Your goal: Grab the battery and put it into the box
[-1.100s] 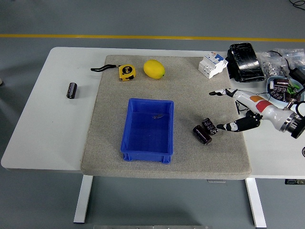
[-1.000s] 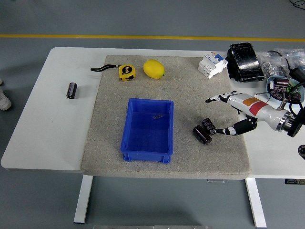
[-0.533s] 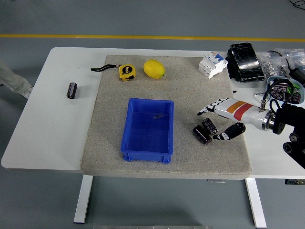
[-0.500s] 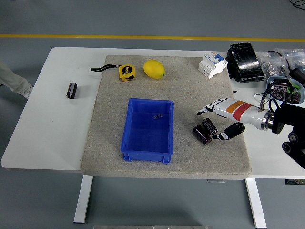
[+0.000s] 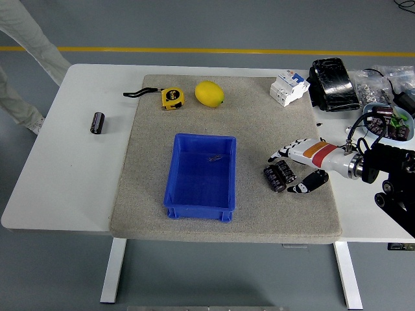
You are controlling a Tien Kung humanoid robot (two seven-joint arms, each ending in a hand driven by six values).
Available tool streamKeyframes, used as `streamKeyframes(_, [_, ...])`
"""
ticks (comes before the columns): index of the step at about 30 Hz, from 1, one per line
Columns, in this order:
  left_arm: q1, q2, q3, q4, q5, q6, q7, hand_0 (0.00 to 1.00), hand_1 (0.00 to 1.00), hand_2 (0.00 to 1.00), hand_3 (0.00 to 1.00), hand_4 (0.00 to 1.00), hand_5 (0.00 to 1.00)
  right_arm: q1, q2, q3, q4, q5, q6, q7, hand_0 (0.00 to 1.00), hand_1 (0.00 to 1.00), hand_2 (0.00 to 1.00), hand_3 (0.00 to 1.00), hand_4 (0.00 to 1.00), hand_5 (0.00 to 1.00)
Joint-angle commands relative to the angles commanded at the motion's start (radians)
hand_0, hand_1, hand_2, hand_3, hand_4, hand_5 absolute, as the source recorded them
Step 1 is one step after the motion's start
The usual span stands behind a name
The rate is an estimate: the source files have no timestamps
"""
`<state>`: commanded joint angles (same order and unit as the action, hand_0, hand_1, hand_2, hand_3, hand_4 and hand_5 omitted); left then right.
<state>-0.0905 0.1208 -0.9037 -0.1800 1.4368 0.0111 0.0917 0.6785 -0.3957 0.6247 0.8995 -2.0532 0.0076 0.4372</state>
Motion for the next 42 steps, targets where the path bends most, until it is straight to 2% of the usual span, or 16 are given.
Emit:
streamKeyframes(1, [-0.001, 0.000, 0.003, 0.000, -0.002, 0.000, 0.000, 0.652, 0.671, 0.740, 0.708, 0.667, 0.717, 0.000, 0.002, 0.001, -0.005, 0.000, -0.003, 0.002, 0.806, 0.751, 0.772, 0.806, 0.840, 0.154])
streamKeyframes(6, [-0.003, 0.001, 0.009, 0.000, -0.007, -0.002, -0.002, 0.652, 0.671, 0.740, 0.708, 0.667, 0.717, -0.002, 0.007, 0.003, -0.030, 0.005, -0.022, 0.012, 0.806, 0.751, 0.772, 0.806, 0.840, 0.154])
streamKeyframes(7, [-0.002, 0.001, 0.009, 0.000, -0.007, -0.002, -0.002, 0.652, 0.671, 0.741, 0.708, 0.667, 0.721, -0.002, 0.007, 0.003, -0.032, 0.006, -0.025, 0.014, 0.708, 0.677, 0.721, 0.715, 0.779, 0.149])
streamKeyframes(12, [-0.001, 0.001, 0.016, 0.000, -0.012, -0.002, -0.001, 0.652, 0.671, 0.741, 0.708, 0.667, 0.721, -0.001, 0.012, 0.001, -0.044, 0.011, -0.037, 0.019, 0.708, 0.677, 0.721, 0.715, 0.779, 0.149])
streamKeyframes(13, [-0.001, 0.001, 0.018, 0.000, -0.013, -0.003, -0.001, 0.653, 0.671, 0.740, 0.707, 0.669, 0.722, -0.002, 0.014, 0.001, -0.047, 0.015, -0.040, 0.022, 0.619, 0.592, 0.619, 0.613, 0.650, 0.101])
streamKeyframes(18, [0.000, 0.000, 0.015, 0.000, -0.012, -0.002, 0.000, 0.653, 0.671, 0.740, 0.707, 0.669, 0.722, -0.004, 0.017, -0.002, -0.053, 0.017, -0.045, 0.027, 0.619, 0.592, 0.619, 0.613, 0.650, 0.101])
streamKeyframes(19, [0.000, 0.000, 0.015, 0.000, -0.012, -0.002, 0.000, 0.653, 0.671, 0.737, 0.708, 0.669, 0.724, -0.004, 0.018, -0.002, -0.054, 0.016, -0.045, 0.027, 0.538, 0.517, 0.548, 0.538, 0.570, 0.040])
streamKeyframes(24, [-0.001, 0.000, 0.013, 0.000, -0.006, -0.004, 0.000, 0.653, 0.671, 0.737, 0.708, 0.669, 0.724, -0.010, 0.012, 0.006, -0.046, 0.016, -0.054, 0.028, 0.538, 0.517, 0.548, 0.538, 0.570, 0.040])
streamKeyframes(25, [-0.001, 0.001, 0.012, 0.000, -0.007, -0.004, 0.000, 0.651, 0.671, 0.737, 0.707, 0.668, 0.726, -0.010, 0.010, 0.009, -0.042, 0.015, -0.053, 0.028, 0.497, 0.493, 0.524, 0.513, 0.552, 0.029])
streamKeyframes(34, [0.004, 0.003, 0.007, 0.000, 0.002, -0.007, 0.002, 0.652, 0.670, 0.736, 0.708, 0.668, 0.727, -0.008, -0.012, 0.060, 0.042, 0.007, -0.041, 0.026, 0.490, 0.490, 0.525, 0.517, 0.550, 0.027])
streamKeyframes(42, [0.005, 0.004, 0.000, 0.000, 0.011, -0.008, 0.004, 0.652, 0.669, 0.735, 0.708, 0.669, 0.728, 0.021, -0.003, 0.100, 0.211, 0.034, -0.022, 0.013, 0.498, 0.489, 0.523, 0.514, 0.548, 0.041])
